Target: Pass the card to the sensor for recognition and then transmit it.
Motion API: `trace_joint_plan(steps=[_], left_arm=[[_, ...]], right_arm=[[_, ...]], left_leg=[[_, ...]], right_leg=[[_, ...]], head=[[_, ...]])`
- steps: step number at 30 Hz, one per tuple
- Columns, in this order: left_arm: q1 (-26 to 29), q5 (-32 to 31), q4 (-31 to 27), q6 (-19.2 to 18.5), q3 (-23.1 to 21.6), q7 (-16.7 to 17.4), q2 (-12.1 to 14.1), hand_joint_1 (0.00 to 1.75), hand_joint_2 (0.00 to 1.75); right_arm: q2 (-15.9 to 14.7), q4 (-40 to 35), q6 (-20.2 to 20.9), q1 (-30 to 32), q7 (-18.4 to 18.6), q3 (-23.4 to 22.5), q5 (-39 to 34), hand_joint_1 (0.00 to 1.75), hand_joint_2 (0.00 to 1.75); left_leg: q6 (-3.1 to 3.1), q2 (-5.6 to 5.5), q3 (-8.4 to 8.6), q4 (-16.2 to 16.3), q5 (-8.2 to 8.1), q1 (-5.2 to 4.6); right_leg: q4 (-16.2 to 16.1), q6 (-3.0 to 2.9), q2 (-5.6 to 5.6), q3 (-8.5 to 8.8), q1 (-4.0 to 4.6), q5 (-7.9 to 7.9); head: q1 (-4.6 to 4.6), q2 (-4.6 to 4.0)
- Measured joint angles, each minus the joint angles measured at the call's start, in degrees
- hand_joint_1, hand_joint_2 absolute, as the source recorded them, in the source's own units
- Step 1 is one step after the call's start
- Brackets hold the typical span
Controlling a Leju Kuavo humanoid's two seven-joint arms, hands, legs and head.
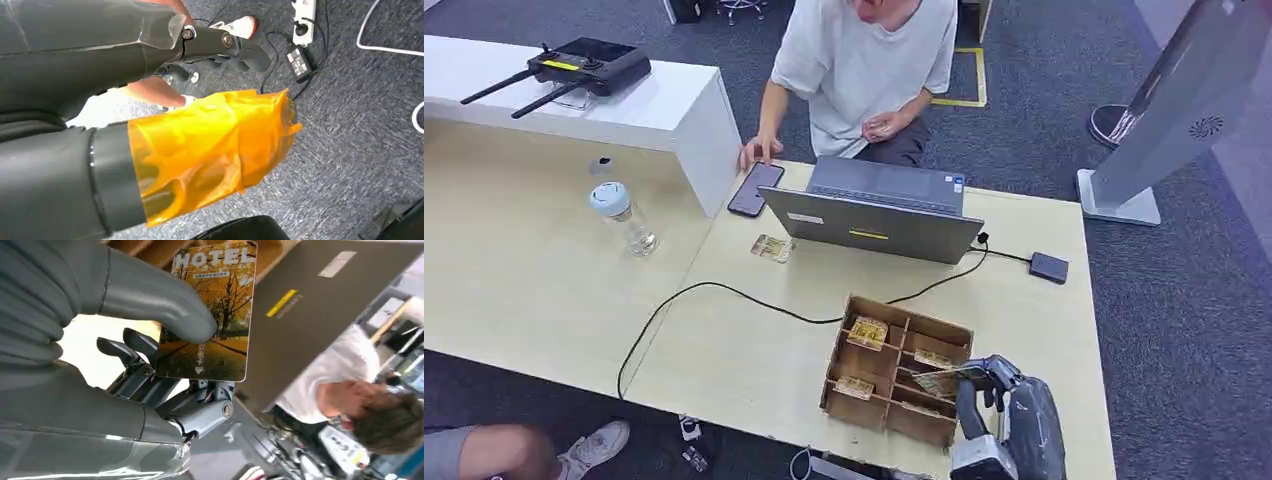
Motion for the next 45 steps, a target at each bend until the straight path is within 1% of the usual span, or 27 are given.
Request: trace_joint_plan(steps=[2, 8, 12, 18, 23, 35, 39, 45], left_arm=[[0.12, 0.26, 0.00, 0.39, 0.28, -0.02, 0.00, 0.00, 0.00], [0.13, 0.04, 0.00, 0.59, 0.92, 0.00, 0.00, 0.00, 0.00], [0.14, -0.22, 0.00, 0.70, 0.96, 0.02, 0.00, 0.00, 0.00], [0.14, -0.37, 0.00, 0.72, 0.98, 0.18, 0.00, 0.00, 0.00], [0.13, -0.39, 0.00, 0.72, 0.98, 0.20, 0.00, 0.00, 0.00], [0.14, -0.63, 0.00, 0.70, 0.98, 0.68, 0.00, 0.00, 0.00], [0.14, -0.57, 0.00, 0.68, 1.00, 0.70, 0.00, 0.00, 0.00], [0.15, -0.37, 0.00, 0.70, 1.05, 0.70, 0.00, 0.00, 0.00]], right_arm=[[-0.96, -0.59, -1.07, 1.50, 0.59, -0.78, -1.76, 1.75, 1.75], [-3.28, -0.20, -0.22, 3.87, 1.86, -1.40, -8.63, 1.75, 1.75], [-4.28, 1.25, -0.17, 4.51, 3.15, -1.40, -10.47, 1.75, 1.75], [-5.79, 2.95, -0.19, 4.83, 6.16, -1.22, -11.76, 1.75, 1.75], [-6.49, 3.83, -0.19, 4.90, 6.80, -1.18, -12.06, 1.75, 1.75], [-7.73, 6.27, 0.29, 4.51, 11.10, 0.77, -12.04, 1.75, 1.75], [-8.21, 6.75, 0.00, 4.52, 12.33, 1.07, -11.58, 1.75, 1.75], [-8.54, 6.91, -0.98, 4.61, 13.07, 1.07, -12.08, 1.75, 1.75]], left_leg=[[-0.01, 0.03, 0.00, 0.00, -0.03, -0.01], [0.00, 0.03, 0.00, 0.00, -0.04, 0.00], [-0.01, 0.02, 0.01, 0.00, -0.03, 0.00], [-0.01, 0.03, 0.00, 0.00, -0.03, 0.00], [-0.01, 0.03, 0.00, 0.00, -0.03, 0.00], [-0.01, 0.03, 0.00, 0.00, -0.03, 0.00], [-0.01, 0.02, -0.01, 0.00, -0.03, 0.00], [-0.01, 0.03, -0.01, 0.00, -0.04, 0.00]], right_leg=[[-0.02, 0.00, 0.03, -0.01, 0.00, 0.00], [-0.03, 0.01, 0.02, -0.02, 0.00, -0.01], [-0.02, 0.01, 0.02, -0.01, 0.00, -0.01], [-0.02, 0.00, 0.02, -0.01, 0.00, 0.00], [-0.02, 0.01, 0.02, -0.01, 0.00, -0.01], [-0.02, 0.01, 0.02, -0.01, 0.00, -0.01], [-0.02, 0.01, 0.02, -0.01, 0.00, -0.01], [-0.02, 0.01, 0.02, -0.01, 0.00, -0.01]], head=[[0.00, 0.00], [0.00, 0.00], [0.00, 0.00], [0.00, 0.00], [0.00, 0.00], [0.00, 0.00], [0.00, 0.00], [0.00, 0.00]])
